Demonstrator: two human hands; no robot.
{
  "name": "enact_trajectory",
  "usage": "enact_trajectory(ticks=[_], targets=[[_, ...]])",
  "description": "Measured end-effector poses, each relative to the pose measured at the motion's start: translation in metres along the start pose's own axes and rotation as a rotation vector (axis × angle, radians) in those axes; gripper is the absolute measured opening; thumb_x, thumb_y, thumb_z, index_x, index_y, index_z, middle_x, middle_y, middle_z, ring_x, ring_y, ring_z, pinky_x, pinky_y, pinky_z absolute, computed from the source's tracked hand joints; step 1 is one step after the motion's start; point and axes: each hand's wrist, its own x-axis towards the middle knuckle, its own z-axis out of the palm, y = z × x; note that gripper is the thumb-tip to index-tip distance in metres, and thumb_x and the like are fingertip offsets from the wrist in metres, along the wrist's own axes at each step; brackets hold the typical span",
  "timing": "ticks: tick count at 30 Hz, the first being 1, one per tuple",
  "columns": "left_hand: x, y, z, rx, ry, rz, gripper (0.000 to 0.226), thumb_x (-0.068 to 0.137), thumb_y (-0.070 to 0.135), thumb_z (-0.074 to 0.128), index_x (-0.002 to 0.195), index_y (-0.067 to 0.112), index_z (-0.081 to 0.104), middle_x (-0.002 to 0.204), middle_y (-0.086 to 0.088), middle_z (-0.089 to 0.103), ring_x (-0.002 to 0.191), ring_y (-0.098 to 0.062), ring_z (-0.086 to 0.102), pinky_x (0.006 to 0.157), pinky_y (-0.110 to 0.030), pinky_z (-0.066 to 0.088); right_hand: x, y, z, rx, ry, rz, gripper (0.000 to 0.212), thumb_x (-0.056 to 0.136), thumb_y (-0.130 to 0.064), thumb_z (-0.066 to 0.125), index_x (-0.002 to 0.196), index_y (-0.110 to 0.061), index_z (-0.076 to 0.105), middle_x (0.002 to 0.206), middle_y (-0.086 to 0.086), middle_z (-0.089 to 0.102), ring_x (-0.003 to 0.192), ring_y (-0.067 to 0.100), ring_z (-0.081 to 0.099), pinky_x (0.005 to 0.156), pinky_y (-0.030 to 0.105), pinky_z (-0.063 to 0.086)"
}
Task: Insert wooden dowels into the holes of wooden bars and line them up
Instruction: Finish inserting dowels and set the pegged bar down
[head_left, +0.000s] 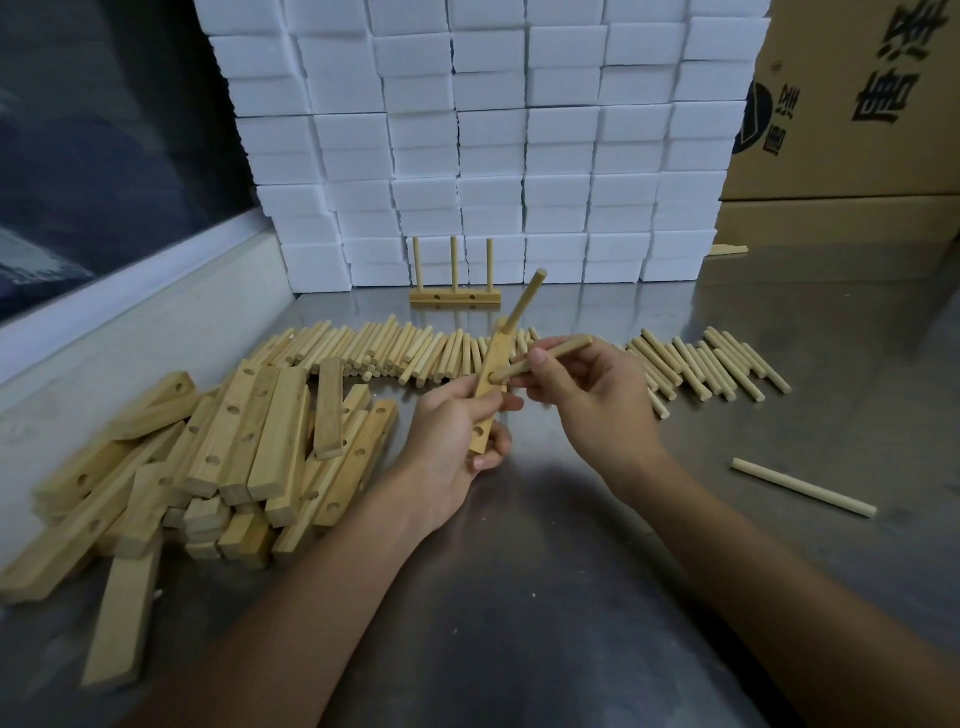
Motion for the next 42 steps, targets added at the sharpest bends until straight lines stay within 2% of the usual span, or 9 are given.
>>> enact_trajectory(ticks=[5,10,14,18,26,30,36,39,42], targets=[[-0.001,-0.004,0.002,0.040,-0.018,0.034,0.025,0.098,-0.002,0.047,0.113,0.005,0.065,0.090,-0.014,0.066,0.047,-0.014,0.049,0.035,-0.018,0.029,0.000,0.002,-0.002,-0.183,0.040,-0.073,0.008,0.093,-0.008,0.066,0.097,-0.002,0.069,0.085,0.006,0.075,0.077,0.015,0.073,0.073,0.029,0.060],[-0.001,-0.005,0.001,0.027,-0.025,0.039,0.025,0.098,0.000,0.047,0.113,0.005,0.067,0.089,-0.012,0.066,0.049,-0.014,0.051,0.037,-0.019,0.032,0.000,0.000,0.002,-0.384,0.020,-0.228,0.007,0.092,-0.013,0.070,0.092,-0.005,0.071,0.078,-0.009,0.071,0.073,0.001,0.070,0.066,0.014,0.055],[-0.001,-0.006,0.001,0.033,-0.017,0.046,0.027,0.097,-0.002,0.046,0.110,0.007,0.069,0.082,-0.007,0.067,0.048,-0.014,0.051,0.038,-0.019,0.033,0.002,0.001,0.006,-0.505,0.014,-0.309,0.012,0.091,-0.016,0.071,0.090,-0.004,0.071,0.079,-0.005,0.072,0.075,0.003,0.071,0.068,0.019,0.057],[0.000,-0.006,0.001,0.039,-0.011,0.039,0.026,0.098,-0.001,0.046,0.108,0.006,0.069,0.082,-0.007,0.067,0.049,-0.013,0.051,0.038,-0.019,0.034,0.005,0.004,0.009,-0.508,0.042,-0.307,0.015,0.090,-0.019,0.072,0.085,-0.005,0.069,0.076,-0.003,0.073,0.072,0.004,0.071,0.067,0.025,0.058],[-0.002,-0.006,0.004,0.111,0.012,0.050,0.025,0.099,-0.001,0.046,0.108,0.006,0.068,0.090,-0.012,0.066,0.049,-0.013,0.051,0.039,-0.019,0.033,0.005,0.008,0.010,-0.485,0.089,-0.287,0.020,0.089,-0.021,0.074,0.074,-0.011,0.064,0.068,-0.013,0.069,0.066,0.002,0.069,0.060,0.014,0.052],[-0.003,-0.007,0.005,0.146,0.024,0.055,0.025,0.099,0.000,0.046,0.110,0.008,0.067,0.092,-0.012,0.066,0.049,-0.013,0.052,0.040,-0.020,0.034,0.005,0.009,0.009,-0.456,0.102,-0.243,0.020,0.089,-0.024,0.074,0.074,-0.014,0.064,0.066,-0.015,0.068,0.064,0.001,0.069,0.059,0.015,0.053],[-0.005,-0.006,0.006,0.164,0.033,0.067,0.021,0.100,0.006,0.049,0.111,0.010,0.067,0.095,-0.011,0.066,0.051,-0.014,0.052,0.040,-0.022,0.035,0.004,0.012,0.010,-0.466,0.120,-0.294,0.018,0.091,-0.025,0.071,0.081,-0.011,0.066,0.071,-0.011,0.069,0.068,0.004,0.069,0.062,0.019,0.055],[-0.007,-0.003,0.009,0.141,0.007,0.048,0.022,0.102,0.013,0.048,0.113,0.008,0.066,0.095,-0.012,0.068,0.056,-0.020,0.056,0.045,-0.026,0.041,0.000,0.014,0.007,-0.436,0.124,-0.308,0.011,0.096,-0.021,0.065,0.087,-0.015,0.063,0.073,-0.017,0.064,0.070,-0.001,0.066,0.061,0.008,0.048],[-0.006,0.003,0.008,0.146,-0.057,-0.022,0.025,0.102,0.010,0.047,0.116,0.002,0.065,0.108,-0.024,0.069,0.069,-0.025,0.064,0.059,-0.029,0.053,0.000,0.014,0.002,-0.439,0.139,-0.297,0.010,0.097,-0.020,0.062,0.090,-0.014,0.062,0.075,-0.016,0.063,0.071,-0.001,0.064,0.063,0.007,0.046]])
